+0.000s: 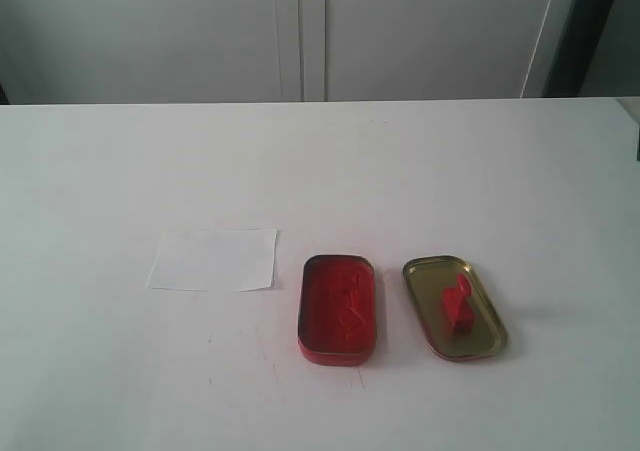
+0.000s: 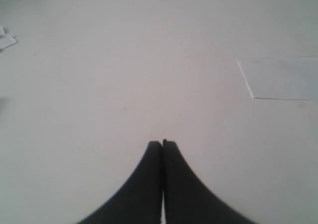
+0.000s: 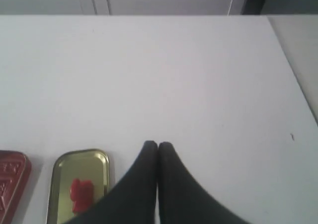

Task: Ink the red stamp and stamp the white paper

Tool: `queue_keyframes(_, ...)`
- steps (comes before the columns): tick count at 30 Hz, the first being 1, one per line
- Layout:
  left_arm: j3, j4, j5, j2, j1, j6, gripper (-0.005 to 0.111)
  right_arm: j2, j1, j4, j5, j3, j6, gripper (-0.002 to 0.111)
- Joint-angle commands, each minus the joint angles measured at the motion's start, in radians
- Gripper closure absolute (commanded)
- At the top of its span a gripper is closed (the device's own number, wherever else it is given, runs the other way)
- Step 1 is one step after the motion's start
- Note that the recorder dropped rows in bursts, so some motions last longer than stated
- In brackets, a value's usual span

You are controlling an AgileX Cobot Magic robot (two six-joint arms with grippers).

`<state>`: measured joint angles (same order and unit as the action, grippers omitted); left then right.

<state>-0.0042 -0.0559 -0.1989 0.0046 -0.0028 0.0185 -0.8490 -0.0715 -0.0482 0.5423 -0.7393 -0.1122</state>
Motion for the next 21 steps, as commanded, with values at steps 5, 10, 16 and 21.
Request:
queue_keyframes(5,0.004,-0.004,0.004,-0.005,0.001,0.000,0.107,-0.172,0.003,0.000,0.132,-0.069,-0.006,0.108)
queue_keyframes(10,0.004,-0.004,0.004,-0.005,0.001,0.000,0.107,-0.316,0.003,0.012,0.183,-0.113,0.013,0.108)
queue_keyframes(16,0.004,-0.004,0.004,-0.005,0.001,0.000,0.107,-0.448,0.003,0.082,0.188,-0.169,0.073,0.108)
queue_keyframes(21,0.004,-0.004,0.004,-0.005,0.001,0.000,0.107,-0.469,0.003,0.120,0.159,-0.167,0.075,0.108)
